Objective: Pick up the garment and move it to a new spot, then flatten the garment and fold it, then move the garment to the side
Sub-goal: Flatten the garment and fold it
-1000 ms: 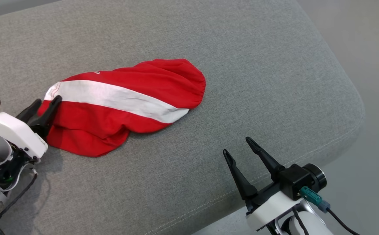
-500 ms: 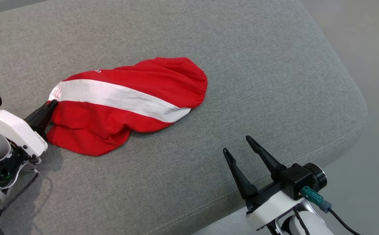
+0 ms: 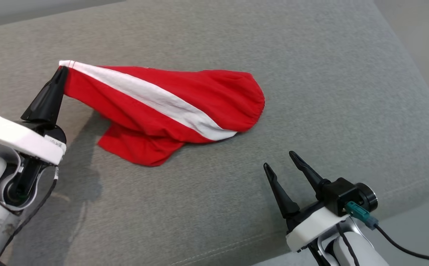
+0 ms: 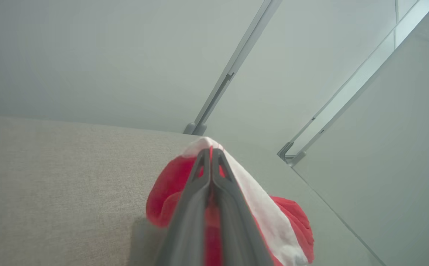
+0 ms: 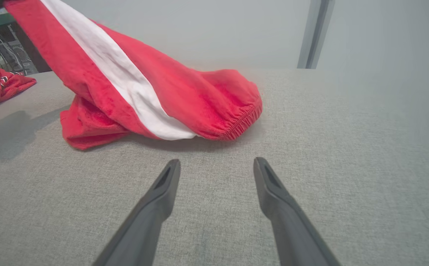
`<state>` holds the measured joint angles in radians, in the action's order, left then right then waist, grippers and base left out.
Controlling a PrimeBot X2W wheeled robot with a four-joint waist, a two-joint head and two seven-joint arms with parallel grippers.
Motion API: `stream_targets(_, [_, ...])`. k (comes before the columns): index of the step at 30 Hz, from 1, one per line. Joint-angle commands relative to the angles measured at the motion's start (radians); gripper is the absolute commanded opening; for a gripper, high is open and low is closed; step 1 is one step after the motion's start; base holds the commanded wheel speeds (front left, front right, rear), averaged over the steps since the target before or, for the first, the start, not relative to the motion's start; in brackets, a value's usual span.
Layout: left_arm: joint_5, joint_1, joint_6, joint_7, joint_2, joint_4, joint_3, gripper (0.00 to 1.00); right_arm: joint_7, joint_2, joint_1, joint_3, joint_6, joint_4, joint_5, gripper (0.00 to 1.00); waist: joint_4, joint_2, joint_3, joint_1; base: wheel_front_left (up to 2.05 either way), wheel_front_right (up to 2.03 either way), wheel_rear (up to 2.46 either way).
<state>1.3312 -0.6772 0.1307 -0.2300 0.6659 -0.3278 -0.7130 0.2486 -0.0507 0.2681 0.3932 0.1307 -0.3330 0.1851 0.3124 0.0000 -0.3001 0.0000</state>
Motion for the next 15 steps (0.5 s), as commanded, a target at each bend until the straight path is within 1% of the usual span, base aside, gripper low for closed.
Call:
stream_targets(1, [-0.011, -0.003, 0.000, -0.015, 0.051, 0.030, 0.049, 0.00, 0.013, 0.000, 0.019, 0.012, 0.000, 0.011, 0.008, 1.00, -0.052, 0.0000, 0.033, 0.0000, 0.00, 0.00, 0.00])
stream_targets(3, [-0.031, 0.050, 0.000, -0.026, 0.058, 0.073, 0.056, 0.00, 0.013, 0.000, 0.029, 0.006, 0.000, -0.015, 0.011, 1.00, -0.089, 0.0000, 0.046, 0.0000, 0.00, 0.00, 0.00])
stream_targets(6, [-0.071, 0.146, 0.000, -0.031, 0.045, 0.102, 0.073, 0.00, 0.013, 0.000, 0.042, -0.002, 0.000, -0.057, 0.011, 1.00, -0.140, 0.0000, 0.065, 0.0000, 0.00, 0.00, 0.00])
stream_targets(10, [-0.098, 0.267, 0.000, -0.031, -0.021, 0.092, 0.085, 0.00, 0.013, 0.000, 0.057, -0.016, 0.000, -0.102, 0.015, 1.00, -0.195, 0.0000, 0.085, 0.0000, 0.00, 0.00, 0.00])
stream_targets(14, [-0.147, 0.323, 0.000, -0.032, -0.093, 0.073, 0.085, 0.00, 0.013, 0.000, 0.070, -0.014, 0.000, -0.143, 0.020, 1.00, -0.227, 0.0000, 0.093, 0.0000, 0.00, 0.00, 0.00])
stream_targets(15, [-0.155, 0.335, 0.000, -0.032, -0.108, 0.059, 0.089, 0.24, 0.013, 0.000, 0.073, -0.008, 0.000, -0.153, 0.024, 1.00, -0.228, 0.0000, 0.093, 0.0000, 0.00, 0.00, 0.00])
